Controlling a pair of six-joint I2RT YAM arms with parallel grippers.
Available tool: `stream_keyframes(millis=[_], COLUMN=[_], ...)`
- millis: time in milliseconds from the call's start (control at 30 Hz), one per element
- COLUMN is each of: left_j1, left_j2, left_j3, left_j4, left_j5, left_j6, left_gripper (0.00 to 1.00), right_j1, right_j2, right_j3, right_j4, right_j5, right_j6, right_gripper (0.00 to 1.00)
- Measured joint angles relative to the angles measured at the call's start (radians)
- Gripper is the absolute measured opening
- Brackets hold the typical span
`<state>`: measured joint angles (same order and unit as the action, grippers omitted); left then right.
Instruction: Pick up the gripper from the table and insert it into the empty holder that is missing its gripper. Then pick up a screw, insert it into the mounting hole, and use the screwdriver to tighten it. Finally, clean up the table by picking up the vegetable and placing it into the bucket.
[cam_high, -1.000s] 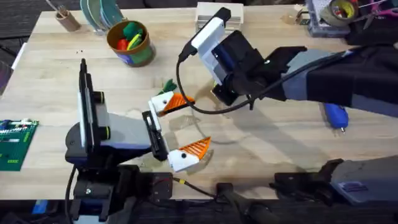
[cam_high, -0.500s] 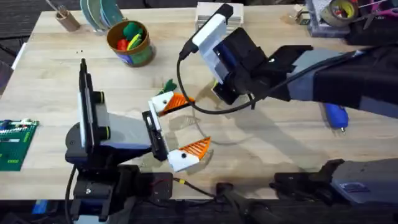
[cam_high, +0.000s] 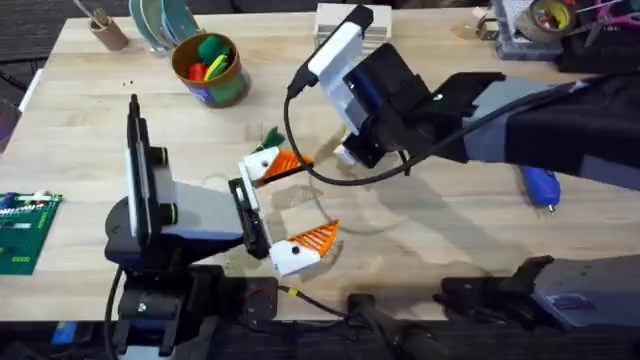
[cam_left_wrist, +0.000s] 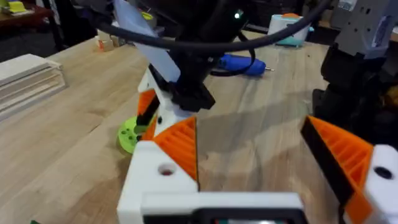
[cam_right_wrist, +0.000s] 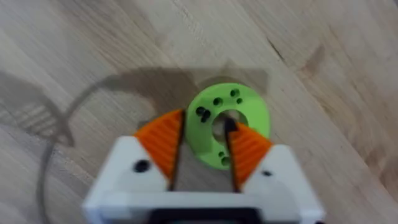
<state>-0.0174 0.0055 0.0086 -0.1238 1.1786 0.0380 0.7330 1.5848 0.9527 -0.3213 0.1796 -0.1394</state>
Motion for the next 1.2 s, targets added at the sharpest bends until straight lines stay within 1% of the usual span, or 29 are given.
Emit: stream_keyframes(millis=[100,133,233,333,600,733,933,1067,1200], left_j1=[0.000,0.000,0.000,0.000,0.000,0.000,0.000,0.000,0.000], left_j2=[0.000,0.000,0.000,0.000,0.000,0.000,0.000,0.000,0.000], left_j3=[0.000,0.000,0.000,0.000,0.000,0.000,0.000,0.000,0.000], left_j4=[0.000,0.000,0.000,0.000,0.000,0.000,0.000,0.000,0.000], left_j5=[0.000,0.000,0.000,0.000,0.000,0.000,0.000,0.000,0.000], left_j6=[0.000,0.000,0.000,0.000,0.000,0.000,0.000,0.000,0.000], left_gripper=[0.993,0.992,0.992,0.993,0.993,0.993,0.993,0.993,0.993], right_j1=[0.000,0.000,0.000,0.000,-0.013,-0.021,-0.022,-0.022,-0.022], right_j2=[0.000,0.000,0.000,0.000,0.006,0.033,0.053,0.054,0.054], right_j3=[0.000,0.000,0.000,0.000,0.000,0.000,0.000,0.000,0.000], right_j4=[0.008,0.011,0.018,0.026,0.052,0.059,0.059,0.059,0.059], right_j5=[0.000,0.000,0.000,-0.003,-0.097,-0.102,-0.098,-0.098,-0.098], right_j6=[-0.001,-0.003,-0.004,-0.003,-0.003,-0.003,-0.003,-0.003,-0.003], right_gripper=[0.866,0.918,0.939,0.987,0.985,0.937,0.852,0.726,0.651])
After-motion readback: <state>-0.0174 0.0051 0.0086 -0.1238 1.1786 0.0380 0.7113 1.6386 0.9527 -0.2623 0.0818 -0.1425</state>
